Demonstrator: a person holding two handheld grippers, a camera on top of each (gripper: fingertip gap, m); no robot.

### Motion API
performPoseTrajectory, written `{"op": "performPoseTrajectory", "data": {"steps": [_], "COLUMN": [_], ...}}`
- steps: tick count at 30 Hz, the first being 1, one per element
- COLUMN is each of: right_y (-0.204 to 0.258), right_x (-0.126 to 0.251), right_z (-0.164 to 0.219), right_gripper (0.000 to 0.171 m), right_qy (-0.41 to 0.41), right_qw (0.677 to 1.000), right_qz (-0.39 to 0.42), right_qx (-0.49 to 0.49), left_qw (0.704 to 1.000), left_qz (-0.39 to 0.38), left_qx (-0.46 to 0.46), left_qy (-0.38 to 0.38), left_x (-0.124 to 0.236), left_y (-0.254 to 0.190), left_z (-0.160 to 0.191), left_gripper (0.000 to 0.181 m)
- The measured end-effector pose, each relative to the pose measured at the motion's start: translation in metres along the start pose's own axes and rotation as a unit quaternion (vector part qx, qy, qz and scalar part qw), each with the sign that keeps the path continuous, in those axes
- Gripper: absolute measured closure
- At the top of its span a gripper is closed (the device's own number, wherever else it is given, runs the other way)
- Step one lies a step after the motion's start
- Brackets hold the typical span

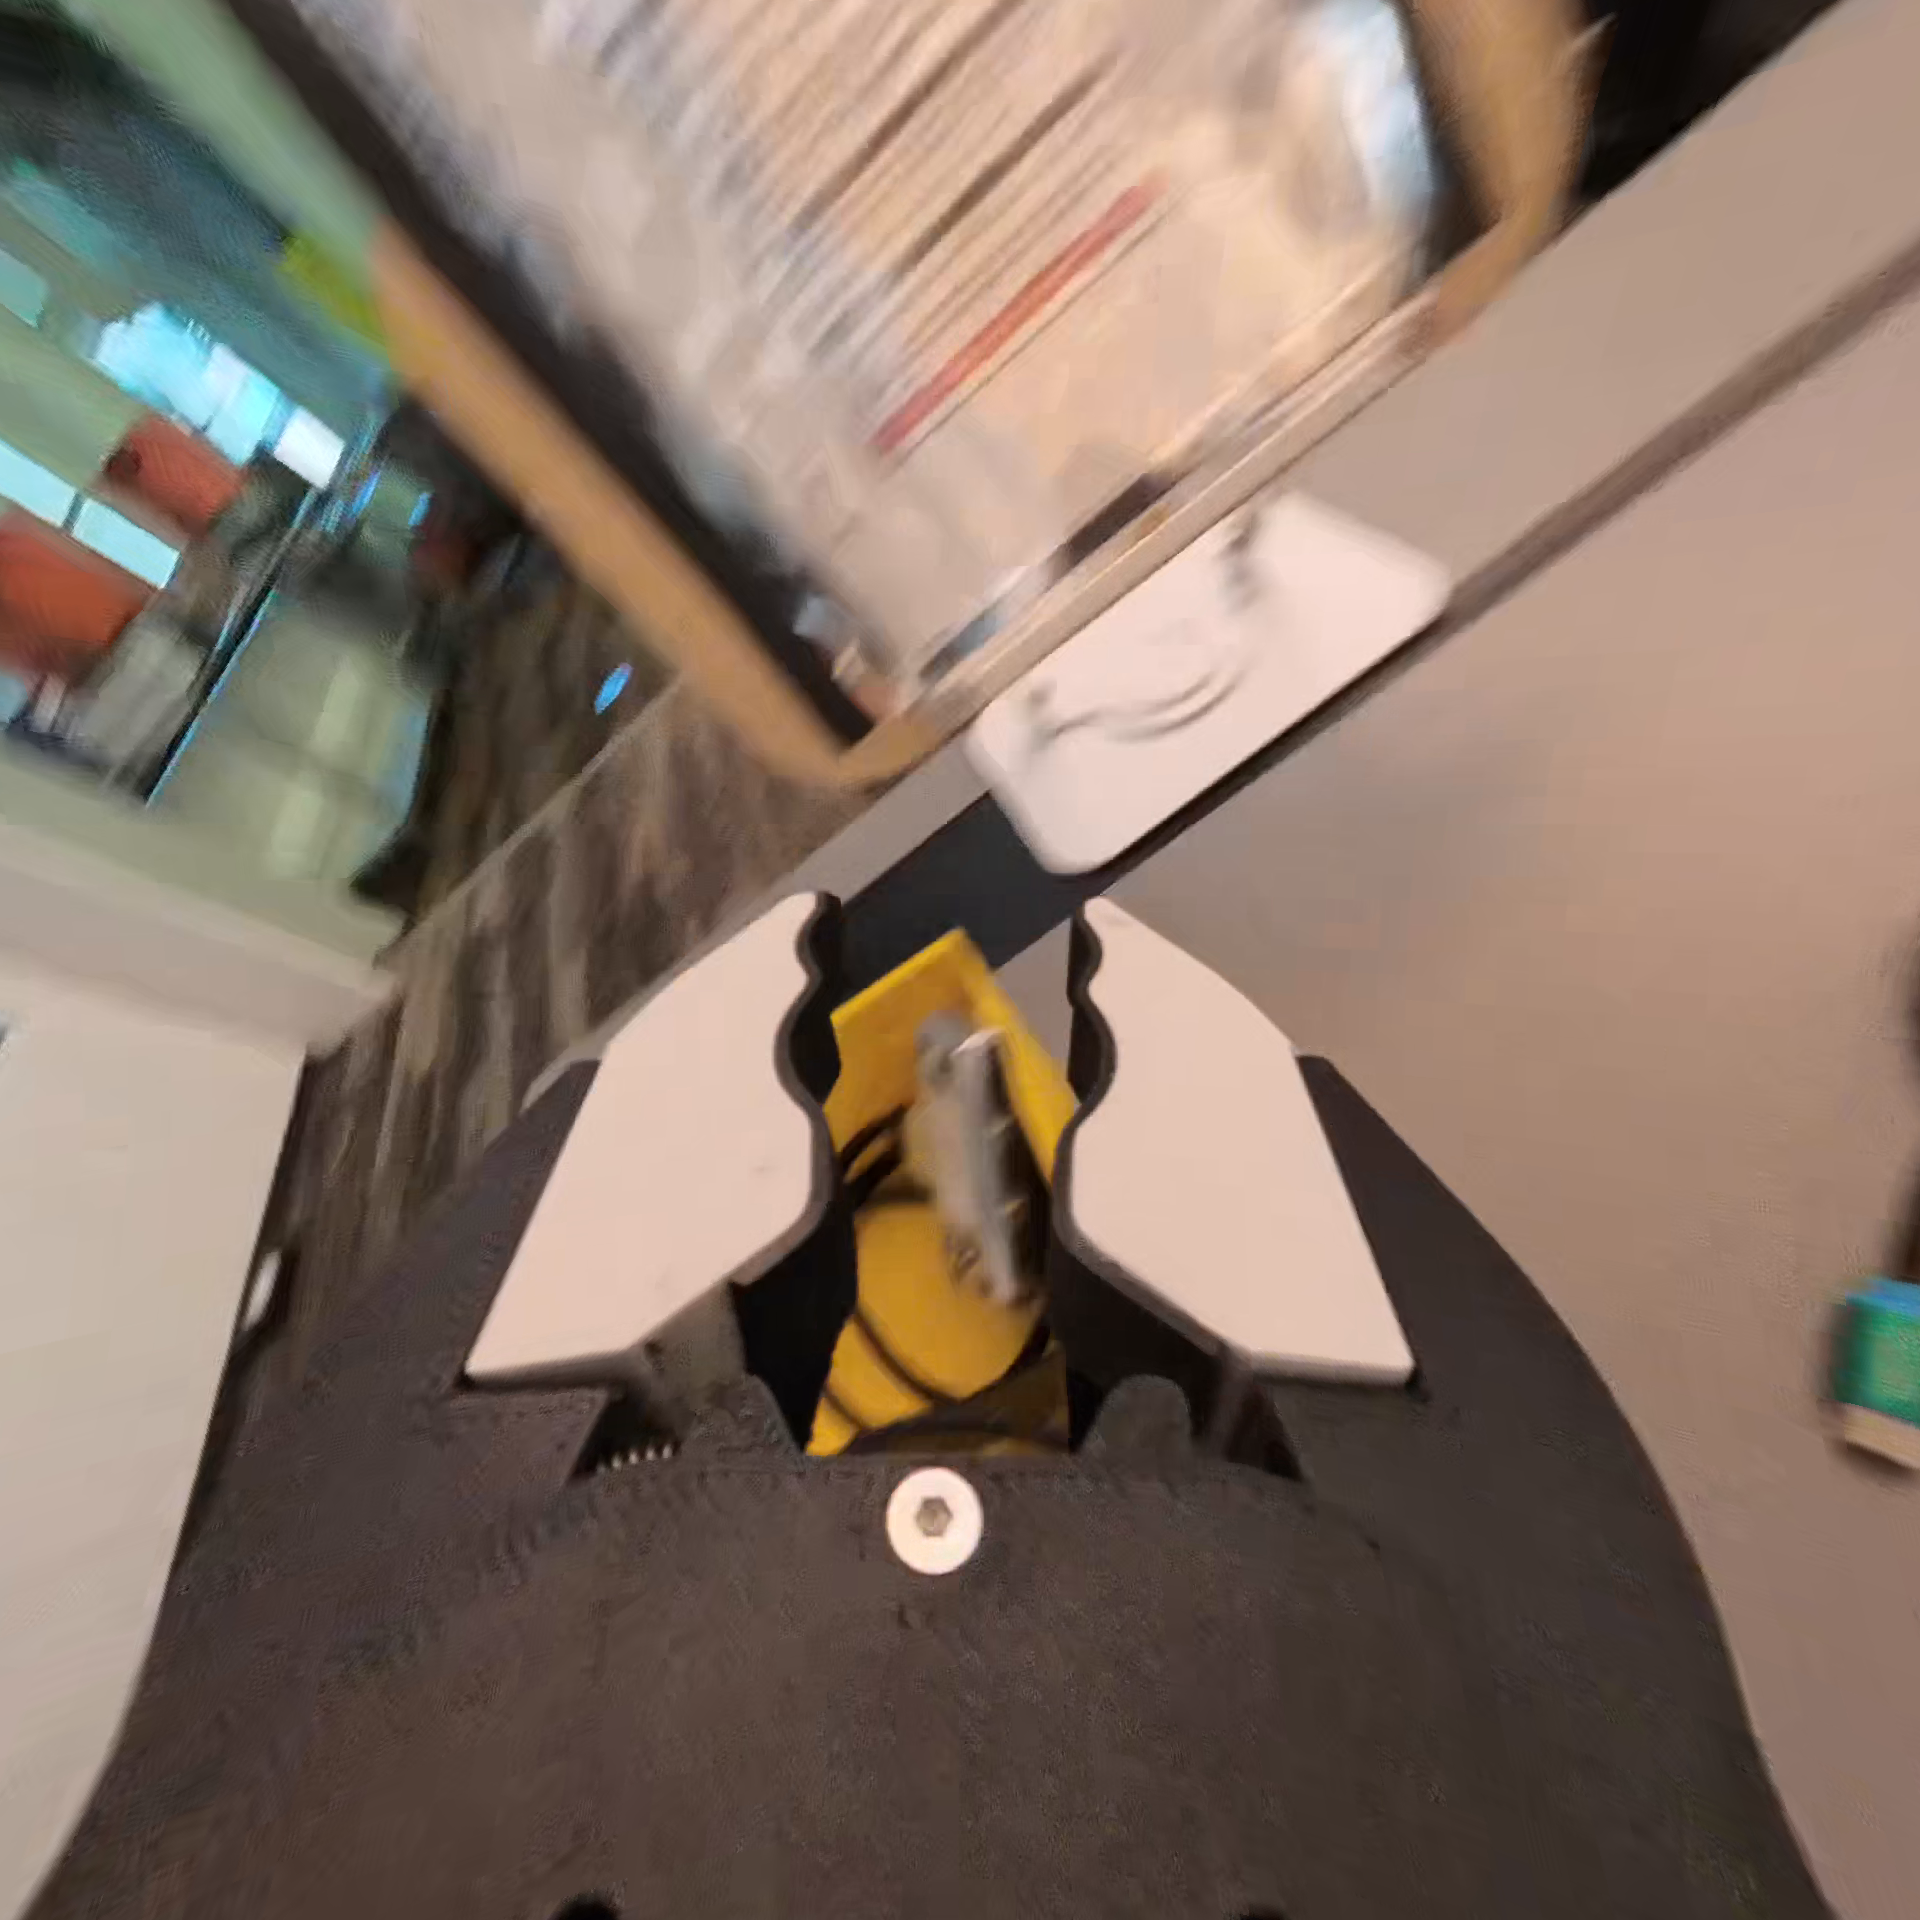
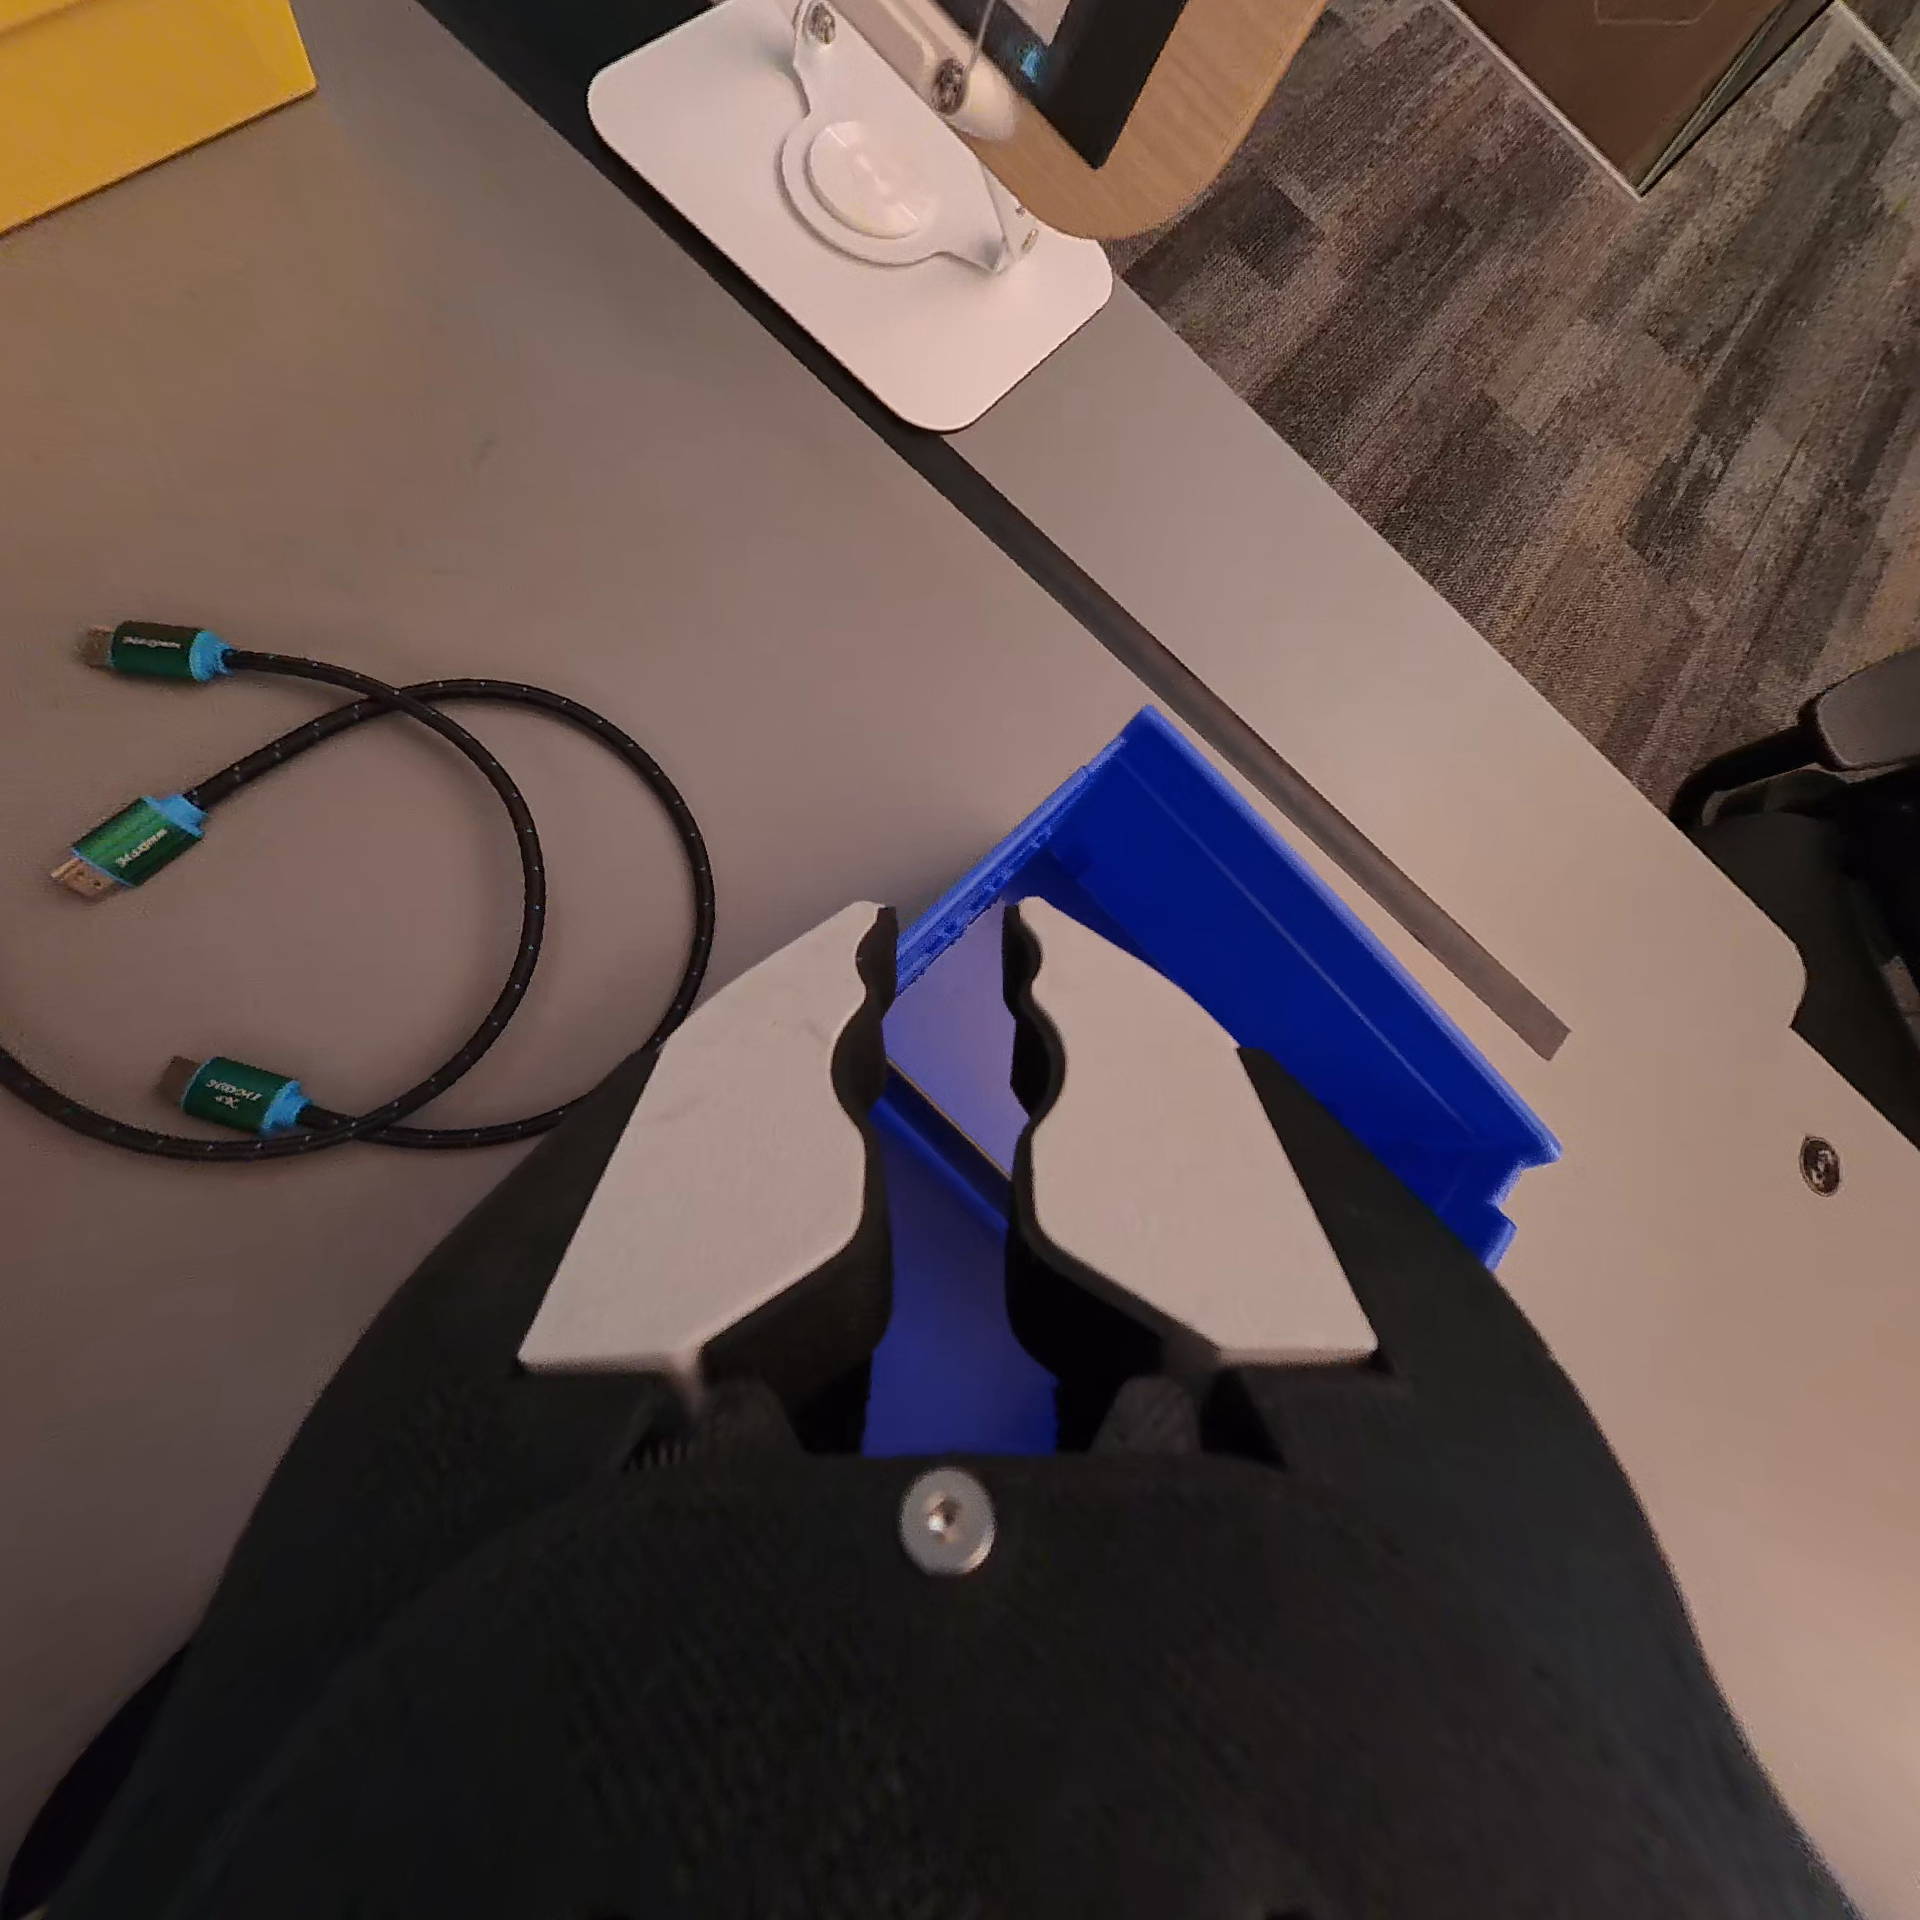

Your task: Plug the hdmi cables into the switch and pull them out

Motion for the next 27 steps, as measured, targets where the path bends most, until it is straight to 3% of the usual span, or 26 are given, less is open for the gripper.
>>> {"op": "performPoseTrajectory", "data": {"steps": [1, 4, 7, 13, 16, 27], "right_y": [0.002, 0.006, 0.008, 0.006, 0.005, 0.007], "right_x": [-0.002, -0.007, -0.009, -0.01, -0.01, -0.014], "right_z": [-0.001, -0.001, -0.002, -0.001, 0.0, 0.001], "right_gripper": [0.151, 0.15, 0.15, 0.149, 0.149, 0.149], "right_qy": [0.005, 0.019, 0.025, 0.022, 0.024, 0.035], "right_qw": [1.0, 1.0, 1.0, 1.0, 1.0, 0.999], "right_qz": [0.0, -0.002, -0.001, -0.004, -0.003, -0.004], "right_qx": [0.003, 0.011, 0.018, 0.008, 0.006, 0.014], "left_qw": [0.999, 0.988, 0.977, 0.949, 0.951, 0.955], "left_qz": [-0.024, -0.014, 0.033, 0.03, 0.043, 0.057], "left_qx": [0.012, -0.003, -0.009, -0.054, -0.041, -0.011], "left_qy": [0.04, 0.156, 0.211, 0.308, 0.304, 0.29], "left_x": [-0.008, -0.03, -0.042, -0.061, -0.065, -0.066], "left_y": [0.014, 0.024, 0.018, 0.009, 0.009, 0.025], "left_z": [0.015, 0.052, 0.072, 0.098, 0.1, 0.108], "left_gripper": [0.136, 0.125, 0.112, 0.116, 0.119, 0.101]}}
Point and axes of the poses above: each gripper's, where its closed fingertips meet, x back along the fingers, z out of its underside, y = z × x across the jaws, the point moved 8 cm from there along x, back along the fingers
